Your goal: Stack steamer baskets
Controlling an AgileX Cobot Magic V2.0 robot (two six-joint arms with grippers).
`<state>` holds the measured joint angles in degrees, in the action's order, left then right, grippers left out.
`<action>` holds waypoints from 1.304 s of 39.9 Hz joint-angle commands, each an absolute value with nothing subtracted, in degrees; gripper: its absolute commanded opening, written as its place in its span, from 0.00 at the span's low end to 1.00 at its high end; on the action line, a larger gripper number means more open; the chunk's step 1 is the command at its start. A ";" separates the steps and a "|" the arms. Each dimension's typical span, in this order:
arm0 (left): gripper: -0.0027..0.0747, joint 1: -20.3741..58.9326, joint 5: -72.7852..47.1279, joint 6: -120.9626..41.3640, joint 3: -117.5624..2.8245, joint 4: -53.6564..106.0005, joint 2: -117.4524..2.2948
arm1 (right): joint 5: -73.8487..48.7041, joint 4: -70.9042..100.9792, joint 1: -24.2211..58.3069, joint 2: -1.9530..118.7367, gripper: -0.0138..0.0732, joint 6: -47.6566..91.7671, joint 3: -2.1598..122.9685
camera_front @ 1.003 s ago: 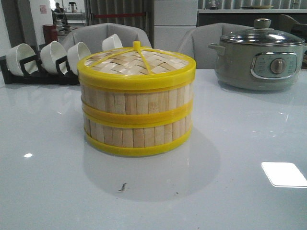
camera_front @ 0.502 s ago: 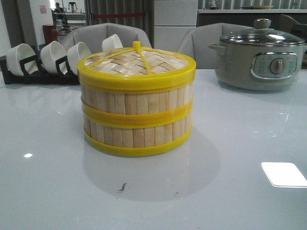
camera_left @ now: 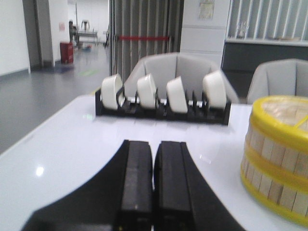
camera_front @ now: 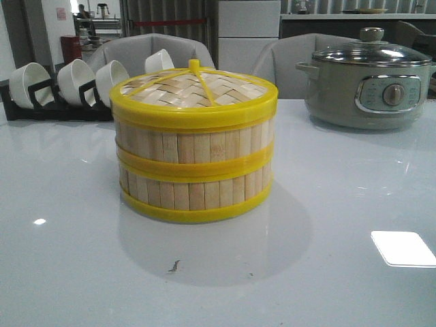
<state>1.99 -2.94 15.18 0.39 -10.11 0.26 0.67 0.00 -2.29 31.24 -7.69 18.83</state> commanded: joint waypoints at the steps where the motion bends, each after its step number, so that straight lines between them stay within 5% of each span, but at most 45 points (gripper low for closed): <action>1: 0.15 1.98 -1.75 15.52 0.47 -10.06 1.26 | 5.93 -0.71 -2.63 31.25 0.24 -7.39 20.53; 52: 0.15 1.98 0.98 15.52 0.47 -10.06 1.14 | 5.93 -0.71 -2.63 31.25 0.24 -7.39 20.53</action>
